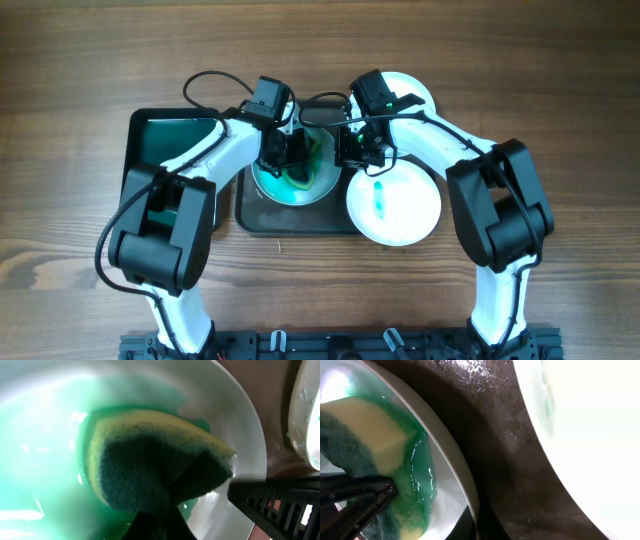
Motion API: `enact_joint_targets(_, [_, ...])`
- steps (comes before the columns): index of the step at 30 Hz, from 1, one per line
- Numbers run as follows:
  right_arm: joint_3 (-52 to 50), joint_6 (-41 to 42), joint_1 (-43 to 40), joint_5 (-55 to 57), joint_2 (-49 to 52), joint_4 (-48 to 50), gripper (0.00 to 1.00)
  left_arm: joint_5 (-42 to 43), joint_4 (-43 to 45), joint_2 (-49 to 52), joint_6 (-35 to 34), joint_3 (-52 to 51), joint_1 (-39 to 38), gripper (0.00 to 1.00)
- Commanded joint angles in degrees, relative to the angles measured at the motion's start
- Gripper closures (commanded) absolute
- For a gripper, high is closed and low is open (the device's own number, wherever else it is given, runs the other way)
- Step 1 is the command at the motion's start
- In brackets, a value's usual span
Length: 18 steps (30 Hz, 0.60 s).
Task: Clean dirty plates on tray and stack at the side
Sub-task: 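Grip the left plate rim with the right gripper, bring sponge over, then scrub the held plate with the sponge in the left gripper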
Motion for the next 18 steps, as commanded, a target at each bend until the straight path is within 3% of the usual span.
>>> enact_joint_targets(1, [-0.1, 0.1, 0.7, -1.0, 1.5, 0.3, 0.96, -13.6, -1.8, 2.6, -7.0, 2.0, 1.2, 0.96])
enact_joint_targets(4, [-0.1, 0.1, 0.7, -1.0, 1.5, 0.3, 0.96, -29.9, -5.5, 2.6, -12.9, 3.1, 1.2, 0.96])
enact_joint_targets(7, [-0.1, 0.1, 0.7, -1.0, 1.5, 0.6, 0.96, -30.9, -9.1, 2.6, -13.0, 3.1, 0.7, 0.96])
enact_joint_targets(8, [-0.1, 0.2, 0.7, -1.0, 1.5, 0.6, 0.96, -28.4, -10.1, 2.6, -12.2, 3.1, 0.3, 0.96])
enact_joint_targets(14, [-0.1, -0.2, 0.7, -2.1, 1.5, 0.5, 0.96, 10.6, -11.0, 2.6, 5.4, 3.1, -2.5, 0.96])
enact_joint_targets(16, [-0.1, -0.2, 0.7, -2.1, 1.5, 0.5, 0.96, 14.8, -7.5, 2.6, 5.7, 3.1, -3.3, 0.96])
enact_joint_targets(18, [-0.1, -0.3, 0.7, -2.1, 1.5, 0.5, 0.96, 11.2, -2.7, 2.6, 3.8, 3.1, -3.5, 0.96])
